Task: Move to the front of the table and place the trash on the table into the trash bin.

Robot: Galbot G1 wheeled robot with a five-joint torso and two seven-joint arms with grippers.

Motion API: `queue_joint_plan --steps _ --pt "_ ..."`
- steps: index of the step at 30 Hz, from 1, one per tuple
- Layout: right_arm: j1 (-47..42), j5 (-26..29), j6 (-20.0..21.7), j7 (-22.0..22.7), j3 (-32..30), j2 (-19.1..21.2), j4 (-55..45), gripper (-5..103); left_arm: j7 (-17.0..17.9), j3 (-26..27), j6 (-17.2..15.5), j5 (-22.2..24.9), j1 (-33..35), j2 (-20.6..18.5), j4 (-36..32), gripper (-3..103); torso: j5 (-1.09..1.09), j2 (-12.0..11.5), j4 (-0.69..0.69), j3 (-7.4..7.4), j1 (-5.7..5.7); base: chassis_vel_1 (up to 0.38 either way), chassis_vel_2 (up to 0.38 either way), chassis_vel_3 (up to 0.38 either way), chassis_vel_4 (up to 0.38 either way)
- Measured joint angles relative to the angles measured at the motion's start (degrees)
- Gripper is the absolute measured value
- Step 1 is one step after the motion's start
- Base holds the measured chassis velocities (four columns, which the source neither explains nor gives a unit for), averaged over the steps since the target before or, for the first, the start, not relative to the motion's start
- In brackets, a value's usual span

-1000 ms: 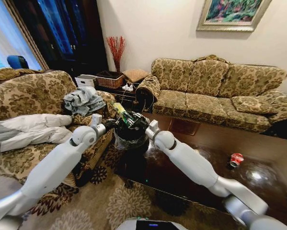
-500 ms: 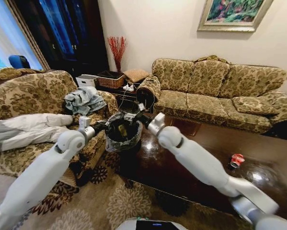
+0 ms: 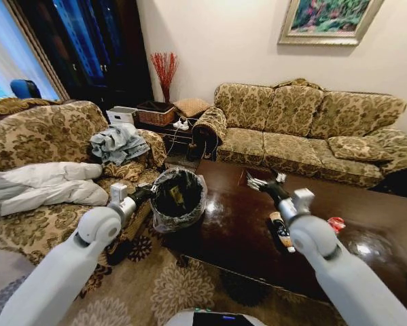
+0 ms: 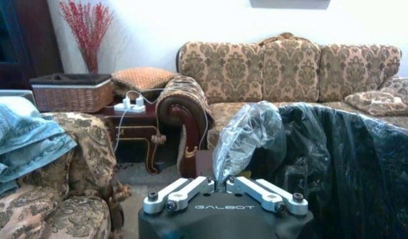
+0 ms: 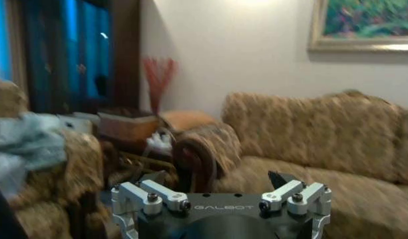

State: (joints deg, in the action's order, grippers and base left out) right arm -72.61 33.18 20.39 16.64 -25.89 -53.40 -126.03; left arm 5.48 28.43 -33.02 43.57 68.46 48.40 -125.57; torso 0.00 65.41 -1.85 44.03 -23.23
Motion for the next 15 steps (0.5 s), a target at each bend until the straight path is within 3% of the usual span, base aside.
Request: queue_joint_plan --steps 6,15 --pt "-4.67 -1.65 -2.43 -2.65 -3.24 -2.33 0.16 100 -0.06 -0.70 -0.02 -1.50 1.05 0.83 -0.77 3 -0.01 0.00 -0.01 0.00 -0.01 0.000 0.000 0.000 0.000" --pt "-4.99 -2.32 -2.65 -2.88 -2.04 -4.23 -0.47 100 -0.64 1.43 0.12 -2.06 3.32 1.07 -1.91 3 -0.01 0.00 -0.02 0.01 -0.01 -0.008 -0.015 -0.014 -0.009"
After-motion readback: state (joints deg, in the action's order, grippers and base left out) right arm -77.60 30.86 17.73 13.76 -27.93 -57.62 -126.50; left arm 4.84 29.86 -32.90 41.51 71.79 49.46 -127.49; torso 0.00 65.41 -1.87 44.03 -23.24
